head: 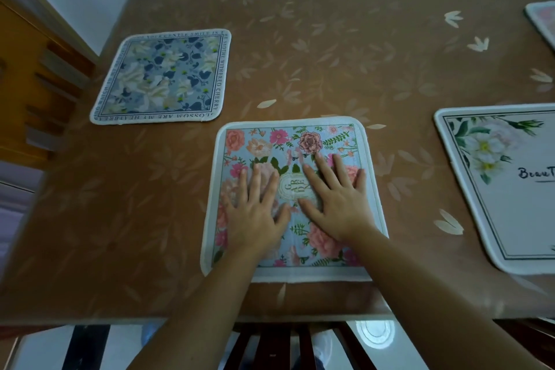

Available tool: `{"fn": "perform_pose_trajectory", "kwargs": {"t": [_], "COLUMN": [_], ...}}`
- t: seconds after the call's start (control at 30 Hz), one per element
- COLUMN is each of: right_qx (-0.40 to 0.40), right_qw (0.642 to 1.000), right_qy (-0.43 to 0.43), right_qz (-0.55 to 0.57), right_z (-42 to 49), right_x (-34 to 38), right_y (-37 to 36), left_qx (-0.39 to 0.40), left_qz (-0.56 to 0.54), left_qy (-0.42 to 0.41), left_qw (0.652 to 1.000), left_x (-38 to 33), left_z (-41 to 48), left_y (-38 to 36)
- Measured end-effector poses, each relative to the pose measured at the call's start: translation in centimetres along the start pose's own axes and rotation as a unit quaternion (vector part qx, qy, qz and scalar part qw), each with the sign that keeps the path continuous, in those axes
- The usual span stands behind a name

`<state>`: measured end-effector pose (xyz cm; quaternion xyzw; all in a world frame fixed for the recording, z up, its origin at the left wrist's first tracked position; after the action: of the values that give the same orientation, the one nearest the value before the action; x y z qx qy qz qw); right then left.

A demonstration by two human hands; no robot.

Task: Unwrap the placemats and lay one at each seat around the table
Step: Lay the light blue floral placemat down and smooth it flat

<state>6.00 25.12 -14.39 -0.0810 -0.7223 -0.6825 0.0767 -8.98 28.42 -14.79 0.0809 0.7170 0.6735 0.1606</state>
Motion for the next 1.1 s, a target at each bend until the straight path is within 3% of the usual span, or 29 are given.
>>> {"fn": "perform_pose_trajectory", "kwargs": {"t": [0.5,0.67,0.83,0.93,1.1], "right_qx": [-0.006,0.031,0.059,0.025,-0.059], "right_qw": [0.999,0.996,0.994,0.991,0.993], "right_qy": [-0.029,-0.039,-0.047,-0.073,-0.059], "right_qz": [0.029,0.070,0.084,0.109,0.084], "right_z": [-9.5,-10.9,-11.4,-12.2,-14.0], "right_x": [3.0,3.2,4.2,4.4,5.9], "right_y": [-0.8,-0.6,1.1,3.1,7.7], "left_qx": [0.029,0.073,0.094,0.072,-0.001], "left_qz": [-0.030,-0.013,-0.064,-0.114,-0.087], "left_qy": [0.002,0.011,0.010,-0.008,-0.066], "left_qw": [0.999,0.997,0.993,0.991,0.994], "left_x": [-0.4,-0.4,-1.3,-2.2,-3.3], "left_z": [-9.0,-9.9,-11.1,-11.1,-12.5], "left_y": [0.4,-0.2,1.1,3.3,8.3]}}
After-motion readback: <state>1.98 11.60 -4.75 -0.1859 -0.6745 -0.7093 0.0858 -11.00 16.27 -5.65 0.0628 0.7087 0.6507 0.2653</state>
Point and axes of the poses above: each hand's wrist, its own z-axis towards the middle knuckle, its own y-axis out of the back of the hand, x = y × z, the point moved 7 cm from there along z, towards the middle knuckle, and after that the axes turned 5 degrees about y, right-handed, at the moved point
